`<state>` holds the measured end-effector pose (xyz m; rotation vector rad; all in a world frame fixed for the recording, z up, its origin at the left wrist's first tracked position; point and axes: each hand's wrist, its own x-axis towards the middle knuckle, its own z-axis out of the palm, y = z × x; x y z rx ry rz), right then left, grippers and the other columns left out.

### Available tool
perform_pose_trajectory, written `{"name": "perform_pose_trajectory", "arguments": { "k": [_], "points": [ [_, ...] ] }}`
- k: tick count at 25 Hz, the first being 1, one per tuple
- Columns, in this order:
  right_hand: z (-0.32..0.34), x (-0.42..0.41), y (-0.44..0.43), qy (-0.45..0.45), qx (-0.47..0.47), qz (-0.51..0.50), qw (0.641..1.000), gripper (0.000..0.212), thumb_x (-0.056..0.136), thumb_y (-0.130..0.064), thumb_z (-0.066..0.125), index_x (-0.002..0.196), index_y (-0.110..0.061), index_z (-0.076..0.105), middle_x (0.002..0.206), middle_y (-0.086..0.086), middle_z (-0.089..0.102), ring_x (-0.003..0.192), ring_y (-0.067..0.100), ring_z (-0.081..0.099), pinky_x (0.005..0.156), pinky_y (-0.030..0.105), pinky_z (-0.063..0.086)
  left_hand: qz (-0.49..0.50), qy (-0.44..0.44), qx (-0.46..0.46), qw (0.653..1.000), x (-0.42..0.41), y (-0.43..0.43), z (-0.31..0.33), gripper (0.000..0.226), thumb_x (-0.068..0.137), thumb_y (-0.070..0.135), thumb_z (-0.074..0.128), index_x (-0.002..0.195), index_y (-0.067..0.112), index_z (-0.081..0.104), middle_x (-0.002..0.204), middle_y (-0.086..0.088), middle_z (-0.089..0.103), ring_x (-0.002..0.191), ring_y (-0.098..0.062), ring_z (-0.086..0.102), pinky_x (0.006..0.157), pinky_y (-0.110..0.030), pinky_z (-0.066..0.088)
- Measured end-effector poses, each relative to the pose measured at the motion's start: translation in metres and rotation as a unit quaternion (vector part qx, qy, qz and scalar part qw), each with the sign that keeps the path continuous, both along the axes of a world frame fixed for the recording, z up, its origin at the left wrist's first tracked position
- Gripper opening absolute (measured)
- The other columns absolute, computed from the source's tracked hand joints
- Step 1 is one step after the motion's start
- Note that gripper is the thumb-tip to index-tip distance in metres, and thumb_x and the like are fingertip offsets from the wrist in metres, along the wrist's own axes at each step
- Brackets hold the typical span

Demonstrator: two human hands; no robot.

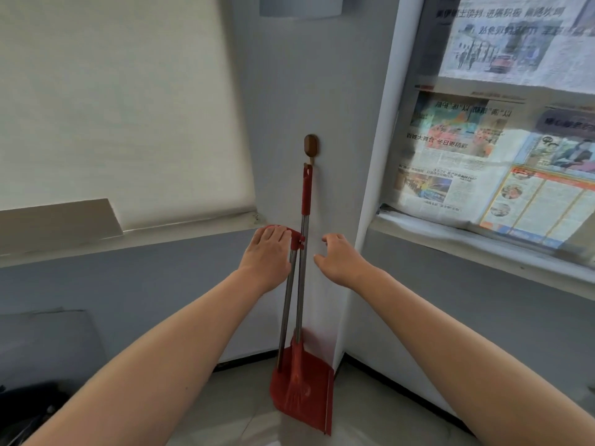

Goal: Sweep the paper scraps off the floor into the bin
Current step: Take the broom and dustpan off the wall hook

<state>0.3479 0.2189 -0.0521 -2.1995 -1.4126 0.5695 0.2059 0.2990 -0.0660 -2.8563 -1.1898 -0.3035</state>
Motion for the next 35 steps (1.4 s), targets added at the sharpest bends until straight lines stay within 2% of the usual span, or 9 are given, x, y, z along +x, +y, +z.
{"name": "perform_pose_trajectory", "arguments": {
  "k": [6,10,13,15,19,23,26,30,35],
  "points": [
    [-0.001,0.012,0.107,0.051,0.000,-0.072,0.996,0.050,0.095,-0.023,0.051,0.139,-0.005,0.037,0.140,0.011,0.038,0.121,0.027,0.049,0.091,0.026,0.038,-0.025,0.000,-0.017,1.000,0.023,0.106,-0.009,0.061,0.089,0.023,0.049,0.145,0.009,0.030,0.151,-0.007,0.033,0.143,-0.023,0.024,0.122,-0.038,0.011],
    [-0.019,0.008,0.157,0.048,0.027,-0.119,0.991,0.059,0.091,-0.024,0.057,0.142,-0.010,0.030,0.137,0.011,0.039,0.119,0.030,0.052,0.099,0.043,0.049,-0.089,0.085,-0.015,0.992,0.024,0.162,-0.029,0.062,0.088,0.017,0.049,0.146,0.010,0.029,0.151,-0.006,0.032,0.142,-0.023,0.027,0.120,-0.037,0.016],
    [-0.026,0.015,0.173,0.083,0.050,-0.160,0.982,0.053,0.088,-0.023,0.059,0.133,-0.011,0.034,0.127,0.009,0.044,0.101,0.026,0.060,0.071,0.034,0.058,-0.117,0.112,-0.019,0.987,0.030,0.182,-0.044,0.065,0.087,0.016,0.048,0.148,0.011,0.026,0.153,-0.006,0.030,0.142,-0.023,0.026,0.120,-0.036,0.016],
    [-0.029,0.024,0.182,0.103,0.054,-0.190,0.975,0.044,0.088,-0.025,0.059,0.126,-0.010,0.042,0.121,0.007,0.050,0.087,0.019,0.058,0.059,0.024,0.051,-0.126,0.113,-0.026,0.985,0.042,0.193,-0.054,0.066,0.086,0.015,0.049,0.148,0.011,0.026,0.153,-0.006,0.030,0.143,-0.024,0.024,0.120,-0.036,0.015],
    [-0.033,0.041,0.199,0.179,0.022,-0.183,0.966,0.039,0.089,-0.032,0.059,0.123,-0.014,0.050,0.107,0.001,0.058,0.083,0.013,0.056,0.069,0.022,0.044,-0.157,0.171,-0.032,0.972,0.071,0.210,-0.075,0.062,0.086,0.018,0.053,0.145,0.012,0.034,0.150,-0.006,0.038,0.145,-0.026,0.021,0.121,-0.040,0.012],
    [-0.042,0.046,0.212,0.245,0.016,-0.217,0.945,0.036,0.089,-0.035,0.058,0.118,-0.014,0.057,0.106,0.003,0.064,0.088,0.016,0.057,0.070,0.026,0.041,-0.128,0.204,-0.095,0.966,0.094,0.217,-0.088,0.050,0.086,0.025,0.059,0.131,0.008,0.045,0.131,-0.010,0.054,0.124,-0.028,0.048,0.109,-0.038,0.032],
    [-0.043,0.041,0.215,0.261,0.037,-0.230,0.937,0.023,0.092,-0.030,0.052,0.104,-0.012,0.059,0.094,0.005,0.066,0.076,0.015,0.057,0.057,0.022,0.041,-0.108,0.183,-0.113,0.971,0.103,0.213,-0.089,0.045,0.088,0.030,0.059,0.126,0.009,0.048,0.122,-0.009,0.059,0.116,-0.028,0.054,0.098,-0.038,0.041],
    [-0.031,0.036,0.209,0.272,0.095,-0.212,0.934,0.021,0.094,-0.035,0.051,0.086,-0.016,0.055,0.075,0.003,0.057,0.072,0.016,0.057,0.060,0.023,0.044,-0.081,0.201,-0.160,0.963,0.099,0.213,-0.075,0.040,0.079,0.034,0.067,0.111,0.013,0.054,0.097,-0.001,0.062,0.093,-0.023,0.062,0.077,-0.034,0.050],
    [-0.029,-0.002,0.171,0.311,0.091,-0.210,0.922,0.028,0.088,-0.039,0.058,0.073,-0.016,0.056,0.064,0.003,0.053,0.058,0.015,0.052,0.057,0.024,0.043,-0.092,0.284,-0.316,0.901,0.075,0.183,-0.056,0.031,0.078,0.042,0.072,0.074,0.013,0.062,0.062,0.004,0.061,0.057,-0.012,0.058,0.058,-0.023,0.047]
  ]
}}
